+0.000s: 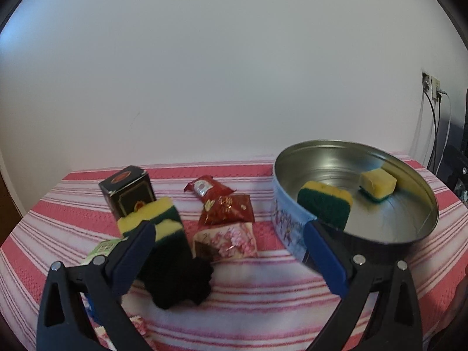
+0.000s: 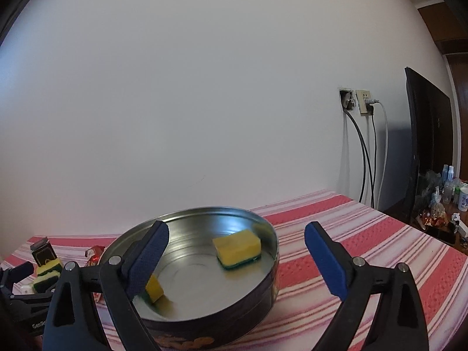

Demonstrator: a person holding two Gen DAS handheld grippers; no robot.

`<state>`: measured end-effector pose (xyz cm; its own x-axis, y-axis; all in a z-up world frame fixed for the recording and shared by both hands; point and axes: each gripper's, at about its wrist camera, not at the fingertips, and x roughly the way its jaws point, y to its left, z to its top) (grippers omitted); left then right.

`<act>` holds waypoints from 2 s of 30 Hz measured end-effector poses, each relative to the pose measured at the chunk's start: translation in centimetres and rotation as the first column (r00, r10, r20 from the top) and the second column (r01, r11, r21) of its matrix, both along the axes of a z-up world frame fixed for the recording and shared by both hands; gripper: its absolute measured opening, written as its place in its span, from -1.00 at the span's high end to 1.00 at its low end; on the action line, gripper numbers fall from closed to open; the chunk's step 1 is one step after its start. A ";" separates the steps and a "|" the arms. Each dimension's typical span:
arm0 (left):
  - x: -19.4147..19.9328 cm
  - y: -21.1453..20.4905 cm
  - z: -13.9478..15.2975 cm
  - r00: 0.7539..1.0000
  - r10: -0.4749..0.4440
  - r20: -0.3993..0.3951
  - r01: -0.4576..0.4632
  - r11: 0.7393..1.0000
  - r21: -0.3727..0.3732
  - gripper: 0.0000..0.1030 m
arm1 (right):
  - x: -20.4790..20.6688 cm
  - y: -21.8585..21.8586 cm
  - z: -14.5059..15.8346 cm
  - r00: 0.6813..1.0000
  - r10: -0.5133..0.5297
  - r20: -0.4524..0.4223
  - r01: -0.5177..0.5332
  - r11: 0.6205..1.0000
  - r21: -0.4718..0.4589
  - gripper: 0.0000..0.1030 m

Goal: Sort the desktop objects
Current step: 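Drop both sponges into the tin by opening both tools, then grasp the PULADA packet with the right tool while the left tool grasps the blue ball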

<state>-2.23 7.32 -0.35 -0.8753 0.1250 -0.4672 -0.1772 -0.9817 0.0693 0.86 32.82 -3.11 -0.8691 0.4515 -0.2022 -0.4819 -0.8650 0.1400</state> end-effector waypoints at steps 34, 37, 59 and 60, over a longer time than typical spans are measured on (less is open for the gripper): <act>2.4 -20.0 -1.1 0.941 0.324 0.100 -0.329 0.943 0.042 -0.99 | -4.2 -14.1 -2.7 0.862 0.459 0.216 -0.441 0.889 -0.125 -0.86; 2.4 -22.5 -1.4 0.922 0.363 0.134 -0.375 0.924 0.075 -0.99 | -5.4 -15.9 -3.6 0.784 0.564 0.260 -0.523 0.825 -0.212 -0.86; 1.9 -23.0 -1.9 0.922 0.328 0.207 -0.355 0.929 0.108 -0.99 | -9.2 -26.2 -7.6 0.447 0.667 0.596 -0.715 0.667 -0.209 0.11; 2.0 -22.6 -1.9 0.925 0.322 0.201 -0.346 0.933 0.097 -0.99 | -9.1 -25.9 -7.6 0.446 0.674 0.589 -0.716 0.663 -0.217 0.12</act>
